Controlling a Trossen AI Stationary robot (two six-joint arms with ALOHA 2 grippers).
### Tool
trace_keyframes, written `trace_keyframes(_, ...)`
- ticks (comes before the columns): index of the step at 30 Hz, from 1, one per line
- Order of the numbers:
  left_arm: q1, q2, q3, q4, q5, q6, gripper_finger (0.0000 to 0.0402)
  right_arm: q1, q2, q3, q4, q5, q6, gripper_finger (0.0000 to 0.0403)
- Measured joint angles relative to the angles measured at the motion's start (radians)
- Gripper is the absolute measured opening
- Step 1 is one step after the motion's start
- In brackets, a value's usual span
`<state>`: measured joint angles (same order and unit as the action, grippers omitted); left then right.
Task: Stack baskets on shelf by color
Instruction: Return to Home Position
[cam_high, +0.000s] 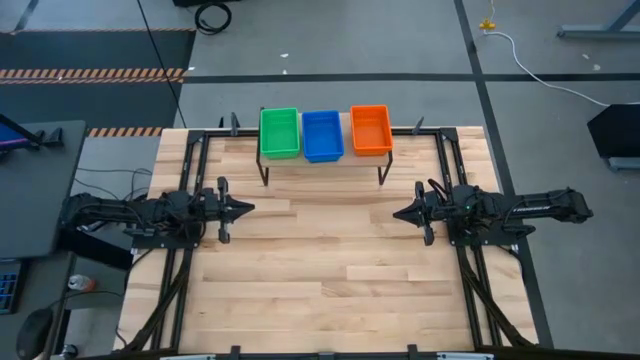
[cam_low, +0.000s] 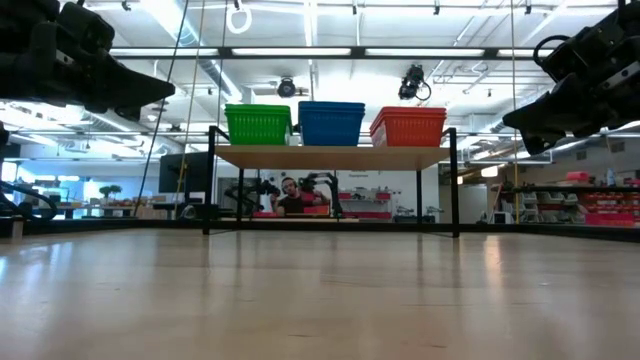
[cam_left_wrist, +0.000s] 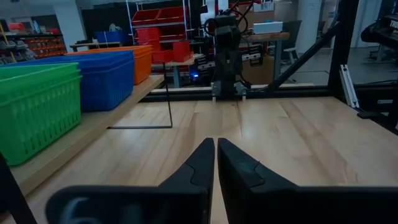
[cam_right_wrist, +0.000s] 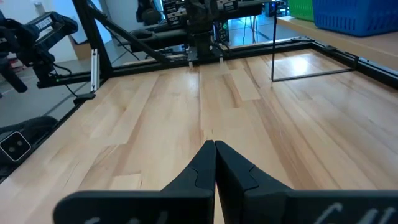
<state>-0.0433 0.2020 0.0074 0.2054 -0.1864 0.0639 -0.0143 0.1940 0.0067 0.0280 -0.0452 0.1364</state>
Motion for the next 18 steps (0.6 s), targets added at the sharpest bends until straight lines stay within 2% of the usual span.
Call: trace_keyframes(18, 0.000, 0.000, 0.000, 0.000, 0.000, 0.000, 0.0031, 0.000, 0.000, 0.000, 0.000, 0.000, 0.000, 0.0011)
